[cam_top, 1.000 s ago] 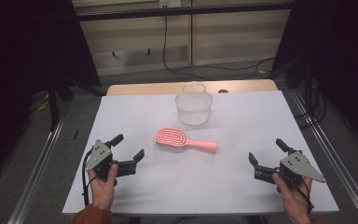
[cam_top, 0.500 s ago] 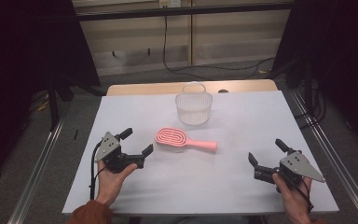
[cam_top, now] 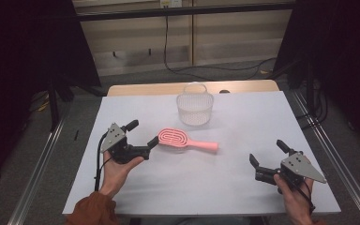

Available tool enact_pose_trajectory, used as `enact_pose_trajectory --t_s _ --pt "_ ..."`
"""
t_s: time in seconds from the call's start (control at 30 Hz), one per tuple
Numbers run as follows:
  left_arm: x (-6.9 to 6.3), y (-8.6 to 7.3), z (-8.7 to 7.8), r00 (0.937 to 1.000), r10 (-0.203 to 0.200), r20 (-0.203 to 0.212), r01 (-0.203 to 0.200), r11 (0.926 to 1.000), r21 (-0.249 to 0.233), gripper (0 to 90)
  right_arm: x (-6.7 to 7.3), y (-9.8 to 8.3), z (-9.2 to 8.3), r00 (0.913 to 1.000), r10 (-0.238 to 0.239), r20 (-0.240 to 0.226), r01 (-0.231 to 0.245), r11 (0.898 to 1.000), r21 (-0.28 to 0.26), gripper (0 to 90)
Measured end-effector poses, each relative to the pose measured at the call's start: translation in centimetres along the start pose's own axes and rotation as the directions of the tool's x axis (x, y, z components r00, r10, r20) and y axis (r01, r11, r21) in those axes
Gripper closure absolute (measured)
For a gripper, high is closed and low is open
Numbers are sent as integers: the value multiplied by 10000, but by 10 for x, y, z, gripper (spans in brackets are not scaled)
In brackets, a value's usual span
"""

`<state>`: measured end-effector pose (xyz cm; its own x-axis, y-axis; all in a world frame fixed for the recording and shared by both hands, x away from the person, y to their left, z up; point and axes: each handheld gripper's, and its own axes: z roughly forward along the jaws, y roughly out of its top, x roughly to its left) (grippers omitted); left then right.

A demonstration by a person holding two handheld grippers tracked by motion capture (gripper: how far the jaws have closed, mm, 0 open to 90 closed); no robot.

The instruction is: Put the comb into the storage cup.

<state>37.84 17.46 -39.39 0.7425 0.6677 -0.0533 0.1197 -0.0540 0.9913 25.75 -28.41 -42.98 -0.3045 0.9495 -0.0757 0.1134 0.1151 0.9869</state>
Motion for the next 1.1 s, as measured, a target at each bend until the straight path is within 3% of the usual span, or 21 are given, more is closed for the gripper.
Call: enact_pose_trajectory --t_s 0.23,0.5,0.57,0.9,1.1 --pt "5 1 12 9998 -185 -106 185 9998 2 17 0 0 0 10000 -6 -36 6 10000 -32 0" --pt "9 8 27 9999 37 -119 -39 9999 -164 13 0 0 0 10000 -2 -44 2 10000 -71 0" --pt "11 9 31 9999 -63 -108 60 9994 -328 18 0 0 0 10000 19 -41 -19 10000 -62 0" --pt "14 17 54 9996 270 -30 -271 9992 -287 23 0 0 0 10000 49 -52 -50 10000 -33 0" --pt "16 17 65 9999 46 -131 -51 9993 -382 23 0 -1 -1 10000 31 -43 -31 10000 -18 0"
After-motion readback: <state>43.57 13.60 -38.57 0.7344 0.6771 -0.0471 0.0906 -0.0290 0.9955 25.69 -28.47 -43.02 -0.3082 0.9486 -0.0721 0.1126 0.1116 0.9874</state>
